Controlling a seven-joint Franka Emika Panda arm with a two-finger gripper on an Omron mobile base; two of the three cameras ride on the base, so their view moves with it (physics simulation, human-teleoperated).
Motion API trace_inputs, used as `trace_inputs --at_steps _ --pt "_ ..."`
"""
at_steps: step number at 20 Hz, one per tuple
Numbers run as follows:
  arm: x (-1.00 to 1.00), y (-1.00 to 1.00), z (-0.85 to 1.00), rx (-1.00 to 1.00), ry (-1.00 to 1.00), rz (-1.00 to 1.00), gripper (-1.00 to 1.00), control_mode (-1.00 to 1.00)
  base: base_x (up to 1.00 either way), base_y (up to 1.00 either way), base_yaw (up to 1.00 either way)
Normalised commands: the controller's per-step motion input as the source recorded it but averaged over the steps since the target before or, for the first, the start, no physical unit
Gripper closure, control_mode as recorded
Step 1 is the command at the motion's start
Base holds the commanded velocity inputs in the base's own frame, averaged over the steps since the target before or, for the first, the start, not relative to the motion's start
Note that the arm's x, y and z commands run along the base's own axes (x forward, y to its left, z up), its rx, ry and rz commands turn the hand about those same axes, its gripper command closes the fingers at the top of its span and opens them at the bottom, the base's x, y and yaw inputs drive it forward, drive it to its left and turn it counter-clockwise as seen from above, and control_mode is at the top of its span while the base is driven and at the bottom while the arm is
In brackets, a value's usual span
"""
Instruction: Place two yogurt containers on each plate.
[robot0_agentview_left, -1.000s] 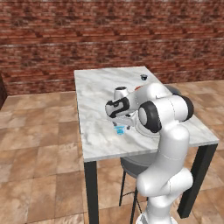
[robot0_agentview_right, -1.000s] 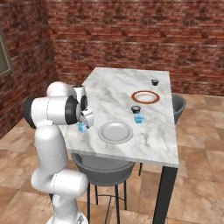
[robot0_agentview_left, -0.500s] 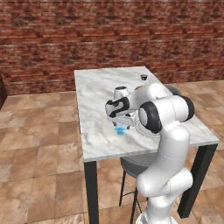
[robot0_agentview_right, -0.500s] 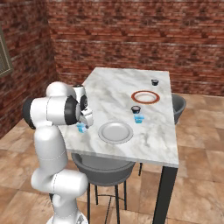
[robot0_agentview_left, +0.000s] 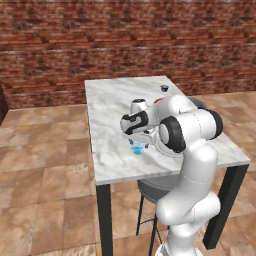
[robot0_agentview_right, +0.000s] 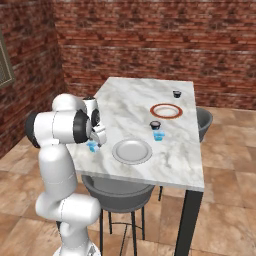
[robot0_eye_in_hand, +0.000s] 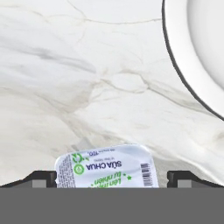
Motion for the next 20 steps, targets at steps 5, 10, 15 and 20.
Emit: trace_inputs --at_steps 5,10,15,20 --pt "0.00 0.00 0.00 0.00 0.00 0.00 -1.00 -1.00 0.00 0.00 0.00" --pt "0.00 0.00 -0.06 0.00 0.00 0.00 -1.00 -1.00 0.00 0.00 0.00" --pt "0.00 0.00 -0.16 0.00 0.00 0.00 -1.00 -1.00 0.00 0.00 0.00" --pt "0.00 0.00 -0.18 0.00 0.00 0.00 -1.00 -1.00 0.00 0.00 0.00"
